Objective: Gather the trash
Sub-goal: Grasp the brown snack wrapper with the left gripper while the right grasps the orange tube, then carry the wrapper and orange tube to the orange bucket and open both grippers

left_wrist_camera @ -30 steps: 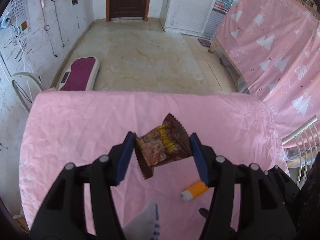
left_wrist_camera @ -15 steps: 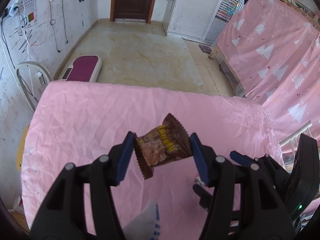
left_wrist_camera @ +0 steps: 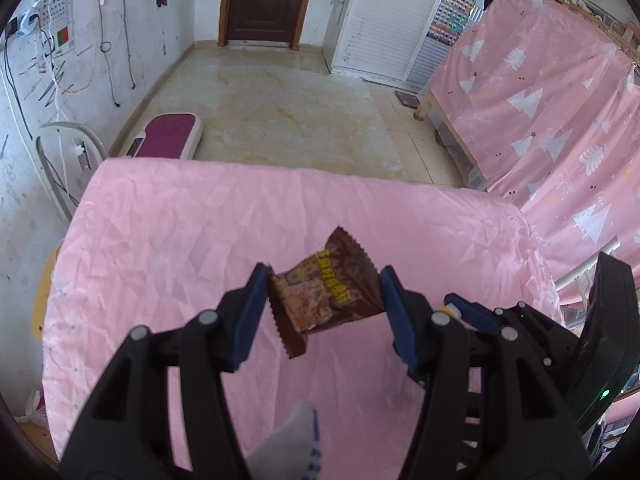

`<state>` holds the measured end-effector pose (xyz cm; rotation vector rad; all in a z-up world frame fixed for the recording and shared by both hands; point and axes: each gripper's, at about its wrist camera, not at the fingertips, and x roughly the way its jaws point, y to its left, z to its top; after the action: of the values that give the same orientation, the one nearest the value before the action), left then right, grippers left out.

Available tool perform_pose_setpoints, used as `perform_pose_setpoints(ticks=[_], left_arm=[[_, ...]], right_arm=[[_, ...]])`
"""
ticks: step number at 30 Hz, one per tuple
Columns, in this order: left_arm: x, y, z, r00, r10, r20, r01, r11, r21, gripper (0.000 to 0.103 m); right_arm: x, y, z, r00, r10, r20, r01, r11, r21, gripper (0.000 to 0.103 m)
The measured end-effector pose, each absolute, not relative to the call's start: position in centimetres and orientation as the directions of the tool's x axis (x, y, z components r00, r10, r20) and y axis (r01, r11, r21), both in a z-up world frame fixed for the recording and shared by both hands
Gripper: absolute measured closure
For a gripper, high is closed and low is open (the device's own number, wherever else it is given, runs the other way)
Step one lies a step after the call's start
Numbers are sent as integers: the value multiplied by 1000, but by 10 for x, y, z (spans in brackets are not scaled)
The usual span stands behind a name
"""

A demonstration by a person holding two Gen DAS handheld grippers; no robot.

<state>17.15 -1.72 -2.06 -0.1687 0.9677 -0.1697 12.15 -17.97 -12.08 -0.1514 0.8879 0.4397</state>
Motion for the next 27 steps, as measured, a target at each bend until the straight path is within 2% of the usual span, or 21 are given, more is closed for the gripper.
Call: perform_pose_setpoints(ticks=[9,17,27], left_arm=[[157,-40,-7,580,-214,-786,97,976,-195,48],[138,-84,7,595,-230,-771,160,973,-166,48],[120,-150,16,586,-261,-767,269,956,-119,48]], right_arm=[[101,-234,-89,577,395,-715,-400,900,175,55],[72,-303,-59,644,417,-641,-346,906,242,55],[35,-395,-43,736,368,-568,-246,927,282,55]])
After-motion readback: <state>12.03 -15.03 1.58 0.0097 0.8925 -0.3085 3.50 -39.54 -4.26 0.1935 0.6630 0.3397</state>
